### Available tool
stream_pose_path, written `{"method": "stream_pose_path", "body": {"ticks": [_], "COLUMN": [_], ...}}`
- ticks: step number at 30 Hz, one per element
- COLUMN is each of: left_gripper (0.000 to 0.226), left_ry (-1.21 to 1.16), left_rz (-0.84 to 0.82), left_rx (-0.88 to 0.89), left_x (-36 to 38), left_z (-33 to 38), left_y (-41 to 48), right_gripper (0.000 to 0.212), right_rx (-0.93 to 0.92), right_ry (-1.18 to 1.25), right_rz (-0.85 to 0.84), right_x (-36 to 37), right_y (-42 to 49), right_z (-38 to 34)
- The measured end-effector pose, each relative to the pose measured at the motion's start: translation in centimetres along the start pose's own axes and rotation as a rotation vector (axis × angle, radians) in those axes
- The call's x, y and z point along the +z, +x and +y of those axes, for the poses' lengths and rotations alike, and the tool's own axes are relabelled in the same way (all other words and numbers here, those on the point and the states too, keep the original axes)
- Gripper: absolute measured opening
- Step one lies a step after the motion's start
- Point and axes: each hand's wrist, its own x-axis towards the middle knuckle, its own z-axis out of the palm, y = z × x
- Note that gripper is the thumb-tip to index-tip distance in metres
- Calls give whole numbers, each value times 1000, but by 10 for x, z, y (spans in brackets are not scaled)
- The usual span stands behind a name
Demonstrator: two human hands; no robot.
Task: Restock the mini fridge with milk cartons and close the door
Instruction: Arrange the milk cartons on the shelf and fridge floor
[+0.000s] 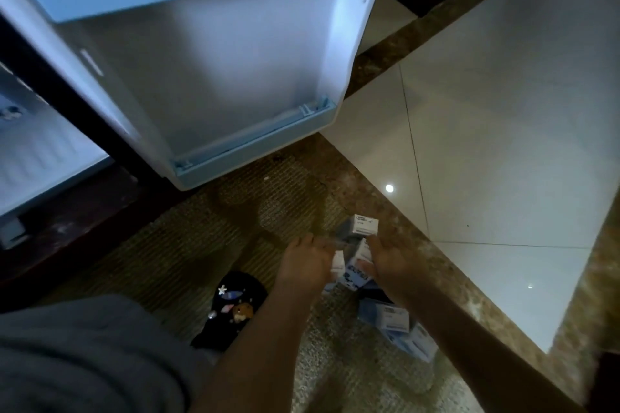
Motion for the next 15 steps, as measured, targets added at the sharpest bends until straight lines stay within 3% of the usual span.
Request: {"method": "stream_pose_path", "body": {"ticks": [3,7,11,15], "left_gripper": [48,45,45,47], "left_ry": [92,130,163,324], "left_rz": [-8,22,35,80], "left_rx": [63,70,77,115], "left_x": [-13,-39,-81,-126], "left_z": [-7,-20,-33,-45], "left_y": [-11,-27,-45,-72], "right_gripper": [35,40,38,39], "right_rx": [1,-14,-100,-137], "right_ry": [30,-15,-112,-186], "right_rz": [-170,-57,164,217], "right_x": [-44,-82,-121,-164], "right_y": [0,3,4,6], "right_z": [-10,-18,-28,-43]}}
